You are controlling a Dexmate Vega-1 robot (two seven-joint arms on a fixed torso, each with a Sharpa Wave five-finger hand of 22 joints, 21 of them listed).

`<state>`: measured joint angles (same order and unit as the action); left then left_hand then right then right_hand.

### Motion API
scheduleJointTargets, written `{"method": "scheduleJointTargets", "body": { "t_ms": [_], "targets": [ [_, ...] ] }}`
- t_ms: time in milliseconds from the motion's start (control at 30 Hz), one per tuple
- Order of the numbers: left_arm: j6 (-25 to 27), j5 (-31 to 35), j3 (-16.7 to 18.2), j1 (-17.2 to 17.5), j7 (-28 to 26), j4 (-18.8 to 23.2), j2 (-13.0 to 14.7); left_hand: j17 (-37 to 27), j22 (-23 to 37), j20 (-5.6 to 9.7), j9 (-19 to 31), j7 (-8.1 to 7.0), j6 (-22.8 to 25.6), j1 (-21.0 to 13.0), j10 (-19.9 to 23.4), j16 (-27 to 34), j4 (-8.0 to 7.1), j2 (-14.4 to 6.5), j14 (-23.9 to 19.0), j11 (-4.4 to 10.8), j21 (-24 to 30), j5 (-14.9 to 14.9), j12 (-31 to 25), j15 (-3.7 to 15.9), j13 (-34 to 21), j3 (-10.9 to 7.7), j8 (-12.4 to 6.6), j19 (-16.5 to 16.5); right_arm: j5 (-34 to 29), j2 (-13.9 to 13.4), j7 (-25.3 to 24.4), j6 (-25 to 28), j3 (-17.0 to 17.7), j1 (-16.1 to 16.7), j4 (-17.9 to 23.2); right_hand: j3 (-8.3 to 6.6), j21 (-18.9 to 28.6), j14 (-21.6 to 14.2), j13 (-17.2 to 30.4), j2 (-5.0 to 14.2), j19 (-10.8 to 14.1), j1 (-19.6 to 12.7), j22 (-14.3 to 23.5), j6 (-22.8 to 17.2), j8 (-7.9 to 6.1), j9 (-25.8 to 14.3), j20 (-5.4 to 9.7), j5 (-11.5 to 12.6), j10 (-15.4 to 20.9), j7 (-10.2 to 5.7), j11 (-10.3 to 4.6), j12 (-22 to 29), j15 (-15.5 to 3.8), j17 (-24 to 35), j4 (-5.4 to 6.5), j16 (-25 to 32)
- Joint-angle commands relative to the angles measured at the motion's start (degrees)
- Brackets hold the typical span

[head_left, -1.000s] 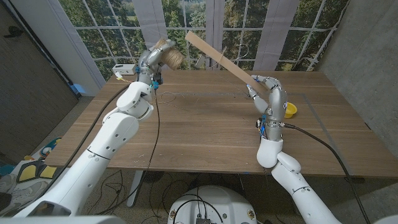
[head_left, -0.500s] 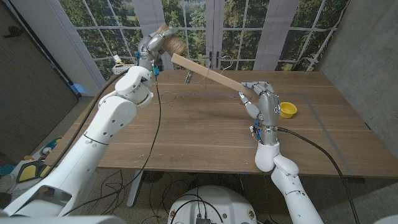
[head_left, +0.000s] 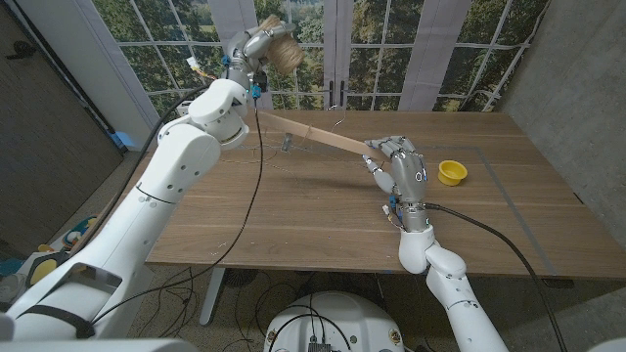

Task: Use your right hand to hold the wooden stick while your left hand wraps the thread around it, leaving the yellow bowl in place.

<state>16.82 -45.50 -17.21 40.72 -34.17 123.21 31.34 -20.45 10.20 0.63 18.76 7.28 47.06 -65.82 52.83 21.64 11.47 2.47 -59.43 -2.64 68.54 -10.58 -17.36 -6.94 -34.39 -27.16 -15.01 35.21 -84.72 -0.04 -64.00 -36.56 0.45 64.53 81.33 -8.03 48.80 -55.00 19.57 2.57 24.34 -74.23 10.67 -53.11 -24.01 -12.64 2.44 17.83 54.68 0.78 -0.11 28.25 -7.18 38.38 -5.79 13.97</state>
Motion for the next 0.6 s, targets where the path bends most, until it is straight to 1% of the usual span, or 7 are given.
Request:
{"method": "scheduleJointTargets", "body": {
  "t_ms": [33,100,133,267,300,333,600],
  "targets": [
    [2.5,2.2,-3.4,-4.3,2.1,0.2,-1.3,-0.1,0.3,9.56,0.3,-0.27,5.5,-7.2,3.9,0.0,-2.16,-10.1,-17.2,3.42,10.1,0.2,0.2,20.26,-0.3,-6.63,0.09,2.2,-0.8,-2.3,0.0,3.1,-2.8,-1.1,-1.5,0.02,0.3,-0.6,7.6,6.89,-0.3,-7.0,0.0,-5.1,-0.49,-7.8,5.62,0.5,5.8,-5.18,-3.98,5.2,-6.59,0.1,0.16,0.0],
    [2.4,3.1,-4.0,-4.6,1.7,0.5,-1.8,0.0,0.3,9.56,0.3,-0.27,5.5,-7.2,3.9,-0.1,-2.17,-10.1,-17.2,3.46,10.2,0.2,0.2,20.26,-0.2,-6.65,0.12,2.2,-0.7,-2.5,0.0,3.8,-3.3,-1.2,-1.6,0.05,0.4,-0.6,7.6,6.87,-0.3,-7.0,0.0,-5.1,-0.52,-7.9,5.65,0.5,5.7,-5.2,-4.18,5.2,-6.59,0.1,0.15,0.0],
    [2.7,3.2,-4.3,-4.9,2.3,0.6,-1.7,0.0,0.3,9.54,0.4,-0.16,5.5,-7.2,3.8,-0.1,-2.19,-10.1,-17.2,3.35,10.2,0.2,0.3,20.26,-0.3,-6.66,0.13,2.2,-0.7,-2.7,0.0,4.3,-3.5,-1.4,-1.7,0.09,0.5,-0.6,7.5,6.82,-0.3,-7.0,0.0,-5.2,-0.56,-7.9,5.6,0.5,5.9,-5.13,-3.92,5.1,-6.6,0.1,0.12,0.0],
    [3.0,4.2,-5.1,-5.2,2.5,1.6,-2.0,0.1,0.3,9.54,0.4,-0.16,5.6,-7.2,3.9,-0.2,-2.19,-10.1,-17.2,3.51,10.2,0.2,0.3,20.26,-0.3,-6.7,0.17,2.1,-0.4,-3.2,0.0,6.0,-4.6,-2.2,-2.2,0.12,0.6,-0.7,7.5,6.88,-0.2,-7.0,0.0,-5.2,-0.51,-7.8,5.64,0.5,5.9,-5.1,-4.04,5.1,-6.59,0.0,0.16,-0.1],
    [2.8,4.6,-5.2,-5.2,2.7,2.0,-2.0,0.0,0.3,9.56,0.4,-0.34,5.5,-7.2,3.9,-0.1,-2.17,-10.1,-17.3,3.47,10.3,0.2,0.3,20.26,-0.3,-6.72,0.2,2.1,-0.3,-3.4,0.0,6.3,-4.9,-2.4,-2.3,0.17,0.7,-0.7,7.5,6.79,-0.3,-7.1,0.0,-5.1,-0.48,-7.8,5.67,0.5,6.0,-5.17,-3.81,5.1,-6.6,0.1,0.13,-0.1],
    [2.5,4.7,-5.2,-5.0,2.8,2.2,-2.2,0.0,0.3,9.55,0.4,-0.35,5.5,-7.2,3.9,-0.2,-2.18,-10.1,-17.3,3.48,10.3,0.2,0.3,20.26,-0.3,-6.72,0.21,2.1,-0.2,-3.6,0.0,6.7,-5.2,-2.6,-2.5,0.18,0.7,-0.7,7.6,6.78,-0.2,-7.1,0.0,-5.2,-0.49,-7.8,5.64,0.5,6.0,-5.1,-4.01,5.1,-6.6,0.1,0.12,0.0],
    [3.0,5.5,-5.5,-4.0,3.6,4.1,-2.1,0.1,0.2,9.55,0.5,-0.26,5.6,-7.1,3.9,-0.2,-2.18,-10.1,-17.3,3.46,10.4,0.2,0.4,20.26,-0.4,-6.8,0.34,2.0,1.7,-4.1,0.0,10.1,-7.3,-4.9,-5.1,0.23,1.0,-0.7,7.6,6.89,-0.3,-7.1,0.0,-5.2,-0.48,-7.8,5.66,0.6,6.0,-5.13,-3.92,5.0,-6.58,0.0,0.18,-0.1]
  ]
}}
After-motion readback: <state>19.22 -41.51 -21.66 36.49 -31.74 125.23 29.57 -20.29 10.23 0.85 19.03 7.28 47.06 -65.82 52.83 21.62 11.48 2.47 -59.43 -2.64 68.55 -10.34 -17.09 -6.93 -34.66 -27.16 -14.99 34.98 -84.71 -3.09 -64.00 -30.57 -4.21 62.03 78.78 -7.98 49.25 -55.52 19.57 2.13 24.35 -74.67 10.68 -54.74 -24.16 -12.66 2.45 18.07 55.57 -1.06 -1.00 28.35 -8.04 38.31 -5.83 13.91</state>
